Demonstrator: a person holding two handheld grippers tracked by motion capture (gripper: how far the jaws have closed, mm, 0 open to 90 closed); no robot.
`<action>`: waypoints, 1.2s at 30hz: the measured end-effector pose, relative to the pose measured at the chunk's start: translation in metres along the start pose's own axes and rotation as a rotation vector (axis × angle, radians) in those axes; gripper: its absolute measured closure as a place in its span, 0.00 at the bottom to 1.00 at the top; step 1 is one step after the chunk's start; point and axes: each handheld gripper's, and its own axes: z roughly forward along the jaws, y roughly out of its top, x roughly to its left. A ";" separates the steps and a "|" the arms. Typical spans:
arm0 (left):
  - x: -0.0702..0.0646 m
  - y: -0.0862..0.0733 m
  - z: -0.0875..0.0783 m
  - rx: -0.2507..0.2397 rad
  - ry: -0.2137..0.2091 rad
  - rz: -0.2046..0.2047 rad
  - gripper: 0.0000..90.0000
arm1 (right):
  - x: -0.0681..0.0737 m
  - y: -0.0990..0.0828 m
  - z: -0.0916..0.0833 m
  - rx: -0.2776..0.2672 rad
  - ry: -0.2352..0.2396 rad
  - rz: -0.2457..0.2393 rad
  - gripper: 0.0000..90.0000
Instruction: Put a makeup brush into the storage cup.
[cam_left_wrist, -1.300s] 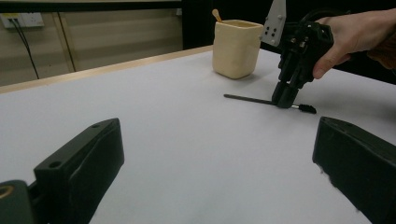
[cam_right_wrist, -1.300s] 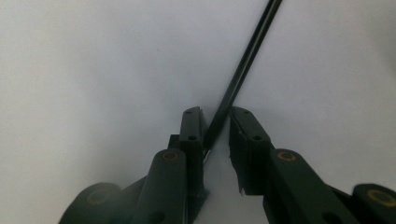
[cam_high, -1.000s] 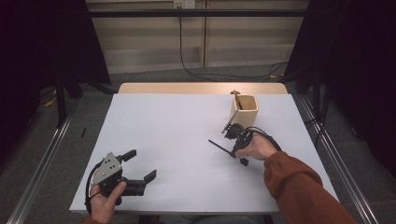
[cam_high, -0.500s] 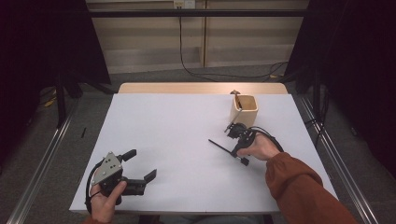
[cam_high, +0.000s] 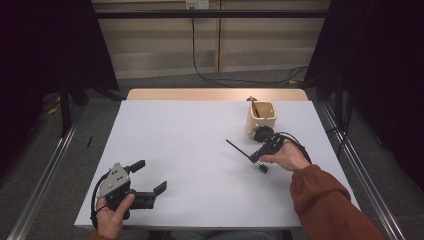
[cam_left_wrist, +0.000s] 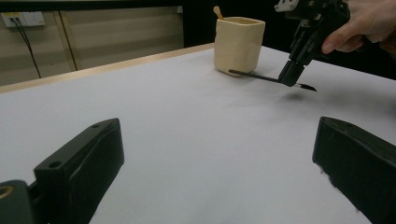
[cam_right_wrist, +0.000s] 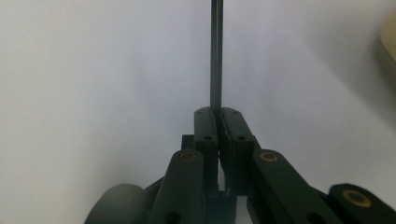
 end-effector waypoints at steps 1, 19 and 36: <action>0.000 0.000 0.000 0.000 0.001 0.001 0.02 | 0.001 -0.001 -0.001 -0.008 0.010 -0.012 0.96; 0.000 0.000 0.000 0.000 -0.007 -0.009 0.02 | 0.001 -0.022 -0.020 -0.313 0.065 -0.014 0.96; -0.001 0.001 -0.002 -0.004 -0.014 0.000 0.02 | -0.002 -0.036 -0.039 -0.615 0.079 -0.049 0.95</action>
